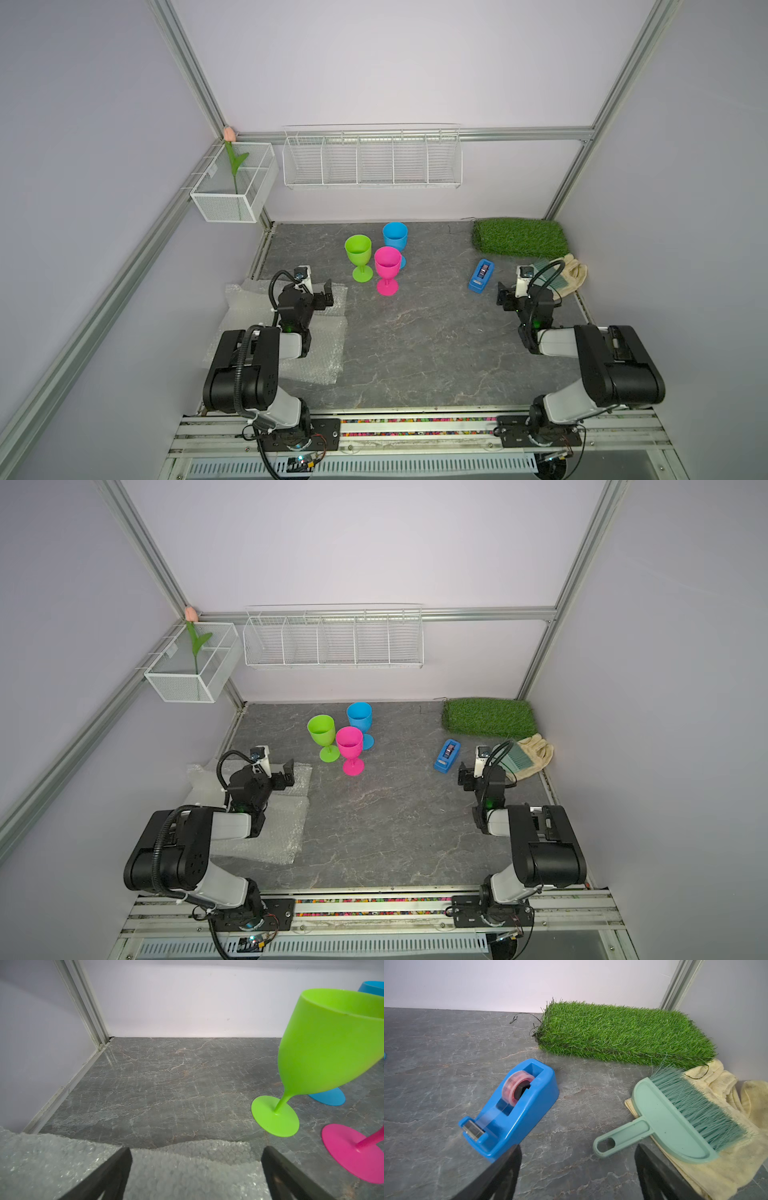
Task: Wrap wine glasses in bubble wrap
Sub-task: Pick up the bubble wrap from the bubble wrap.
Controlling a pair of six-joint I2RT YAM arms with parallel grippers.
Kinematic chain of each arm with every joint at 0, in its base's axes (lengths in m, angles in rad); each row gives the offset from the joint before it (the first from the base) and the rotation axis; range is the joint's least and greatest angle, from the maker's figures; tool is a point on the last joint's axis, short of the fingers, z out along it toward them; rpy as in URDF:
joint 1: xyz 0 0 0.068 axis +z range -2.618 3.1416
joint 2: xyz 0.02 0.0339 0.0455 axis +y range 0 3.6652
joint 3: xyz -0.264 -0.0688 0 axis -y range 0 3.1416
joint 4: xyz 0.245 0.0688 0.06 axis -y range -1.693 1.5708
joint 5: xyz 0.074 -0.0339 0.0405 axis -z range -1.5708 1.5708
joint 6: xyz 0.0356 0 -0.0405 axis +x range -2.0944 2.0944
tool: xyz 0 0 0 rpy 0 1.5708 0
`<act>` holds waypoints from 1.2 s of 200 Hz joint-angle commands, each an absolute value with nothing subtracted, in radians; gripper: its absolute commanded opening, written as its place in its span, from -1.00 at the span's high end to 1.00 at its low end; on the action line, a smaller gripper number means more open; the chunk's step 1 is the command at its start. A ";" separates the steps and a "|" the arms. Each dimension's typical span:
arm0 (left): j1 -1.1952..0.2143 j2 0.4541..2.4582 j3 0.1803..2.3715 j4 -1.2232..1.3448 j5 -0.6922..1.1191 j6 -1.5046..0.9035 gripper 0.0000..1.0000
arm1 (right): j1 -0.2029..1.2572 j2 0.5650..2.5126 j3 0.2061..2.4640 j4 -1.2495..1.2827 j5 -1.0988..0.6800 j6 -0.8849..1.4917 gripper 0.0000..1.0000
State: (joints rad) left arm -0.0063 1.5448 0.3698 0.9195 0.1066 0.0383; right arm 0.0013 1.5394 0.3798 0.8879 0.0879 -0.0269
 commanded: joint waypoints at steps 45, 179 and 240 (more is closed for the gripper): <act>-0.003 1.540 0.359 0.951 0.118 0.046 -0.98 | -0.002 1.538 0.380 0.894 0.080 -0.032 -0.77; -0.002 1.451 0.437 0.743 -0.115 -0.043 -0.98 | 0.009 1.413 0.471 0.628 0.165 -0.015 -0.77; -0.042 1.270 0.661 0.255 -0.151 -0.090 -0.89 | 0.027 1.231 0.711 0.082 0.043 0.093 -0.82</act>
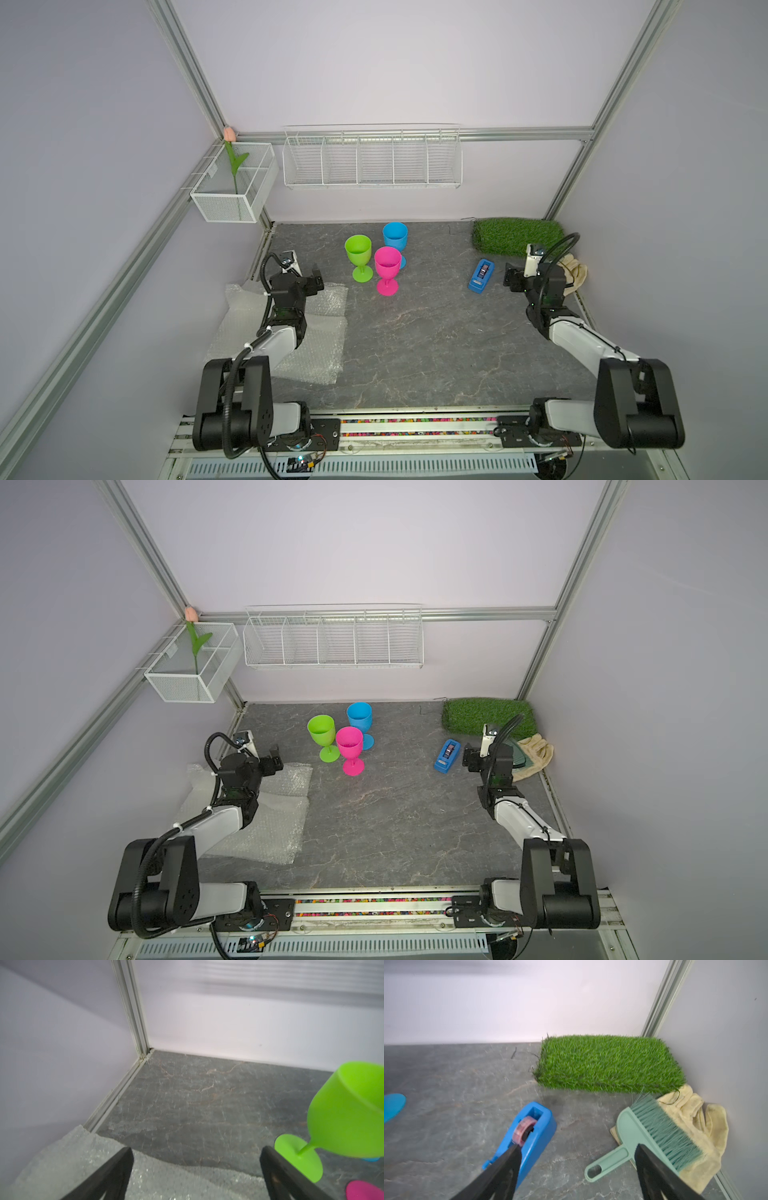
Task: Wrap wine glasses in bubble wrap
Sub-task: Pick up the bubble wrap from the bubble wrap.
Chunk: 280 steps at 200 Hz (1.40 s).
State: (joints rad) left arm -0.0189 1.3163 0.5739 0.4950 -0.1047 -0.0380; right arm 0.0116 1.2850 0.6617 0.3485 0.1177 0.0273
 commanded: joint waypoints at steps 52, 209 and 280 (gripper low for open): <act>-0.097 1.215 0.969 -0.422 -0.153 -0.361 -0.49 | 0.100 1.140 0.826 -0.249 -0.077 0.177 -0.99; -0.124 1.135 0.734 -0.711 0.067 -0.835 -0.66 | 0.156 1.051 0.864 -0.471 -0.160 0.250 -0.96; -0.124 1.146 0.804 -0.737 0.083 -0.804 0.82 | 0.240 1.040 0.870 -0.480 -0.191 0.248 -0.76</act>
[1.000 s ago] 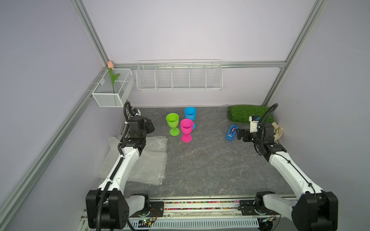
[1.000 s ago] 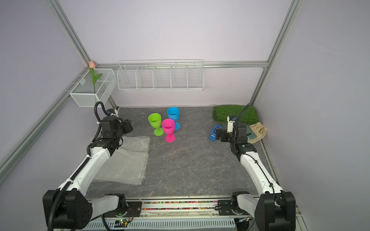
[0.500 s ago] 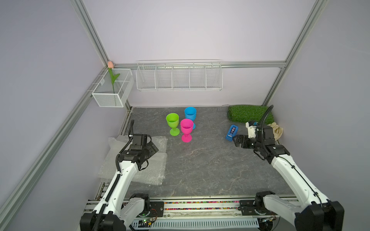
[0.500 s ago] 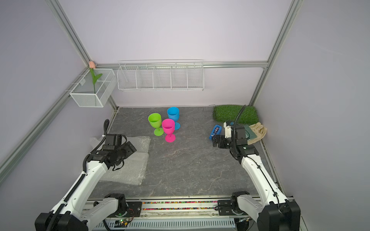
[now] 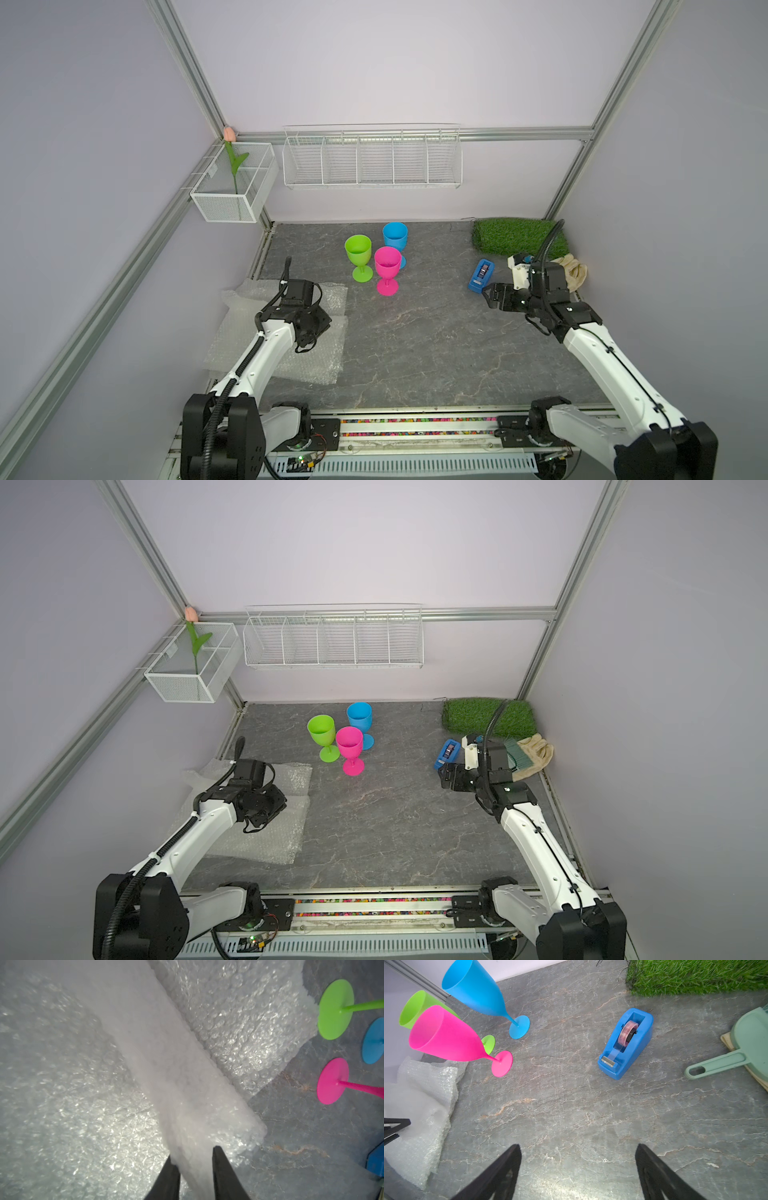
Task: Wrap wine glasses in bubble wrap
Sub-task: Pick up the bubble wrap from the bubble wrap, then place the bubble wrap at the center of the board.
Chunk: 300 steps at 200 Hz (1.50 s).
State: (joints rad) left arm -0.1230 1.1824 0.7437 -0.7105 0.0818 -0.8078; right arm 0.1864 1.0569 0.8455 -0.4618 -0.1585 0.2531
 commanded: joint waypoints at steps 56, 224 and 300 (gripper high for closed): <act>-0.124 1.110 0.958 -0.870 0.170 -0.754 1.00 | 0.520 1.070 0.821 -0.290 -0.244 0.127 -0.78; -0.127 1.144 1.116 -1.018 0.292 -0.639 1.00 | 1.031 1.891 1.060 0.634 -0.211 0.034 -0.75; -0.127 1.170 1.165 -1.050 0.366 -0.565 1.00 | 1.011 1.963 1.104 0.604 -0.217 0.093 0.11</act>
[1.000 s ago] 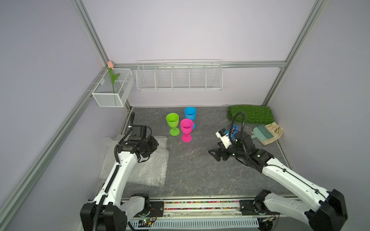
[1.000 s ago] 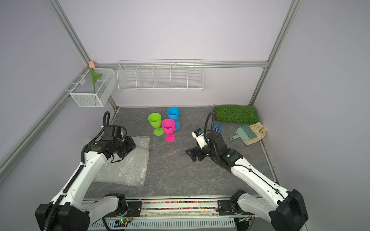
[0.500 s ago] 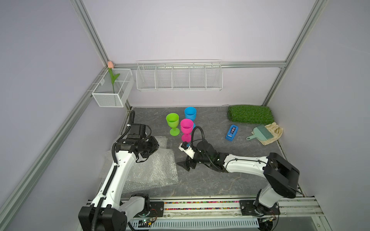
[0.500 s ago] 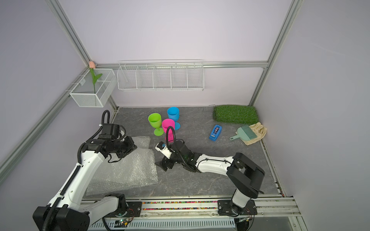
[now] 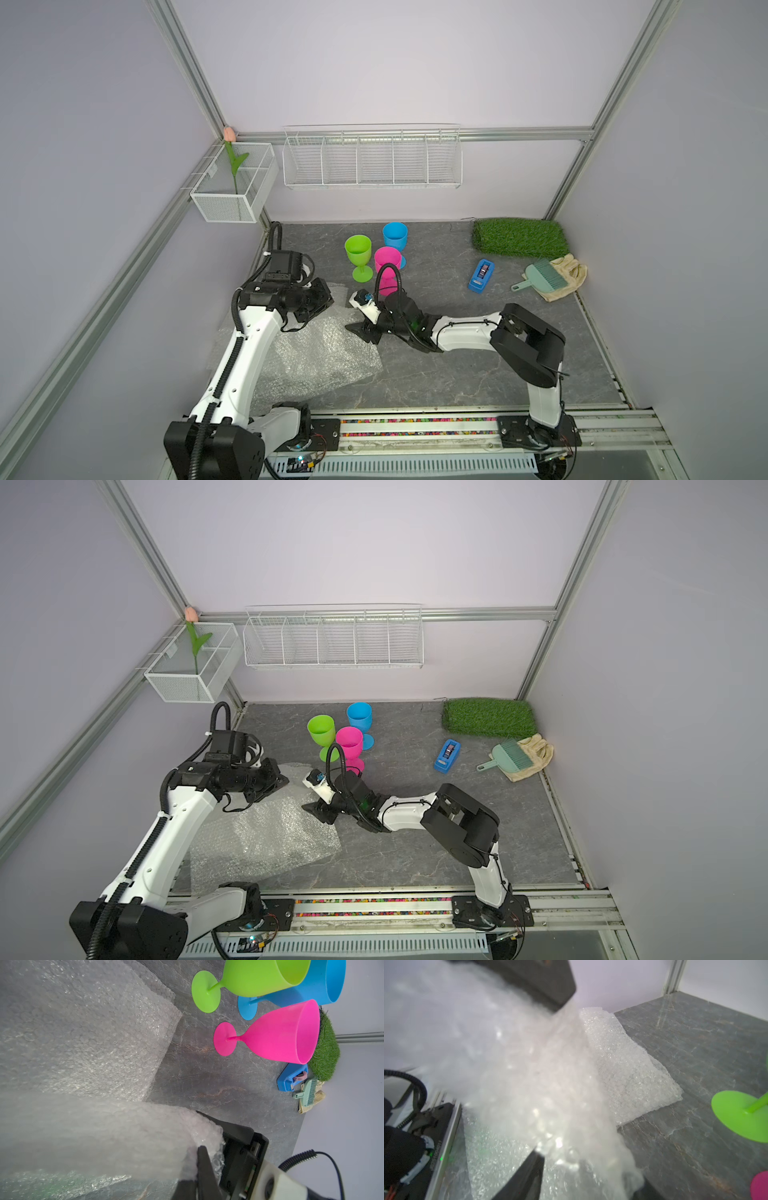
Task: Wrap wine glasses in bubble wrap
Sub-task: Place the bubble wrap at the center of the board.
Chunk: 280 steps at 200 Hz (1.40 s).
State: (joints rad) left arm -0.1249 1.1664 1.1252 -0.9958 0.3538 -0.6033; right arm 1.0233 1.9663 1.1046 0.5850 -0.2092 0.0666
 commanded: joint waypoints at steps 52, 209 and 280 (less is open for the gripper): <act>-0.127 1.159 1.190 -1.034 0.376 -0.540 0.57 | 0.983 1.863 1.023 0.470 -0.229 0.169 0.86; -0.155 1.249 1.056 -0.921 0.352 -0.501 0.01 | 0.507 1.495 0.738 -0.314 -0.238 0.353 0.86; -0.274 1.402 0.928 -0.738 0.314 -0.537 -0.05 | 0.312 1.479 0.762 -0.474 -0.241 0.273 0.84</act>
State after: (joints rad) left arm -0.2398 1.3499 0.9482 -0.8314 0.3347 -0.5194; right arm 0.3336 1.4864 0.7528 -0.3981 -0.2295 0.3241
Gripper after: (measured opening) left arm 0.512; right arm 0.071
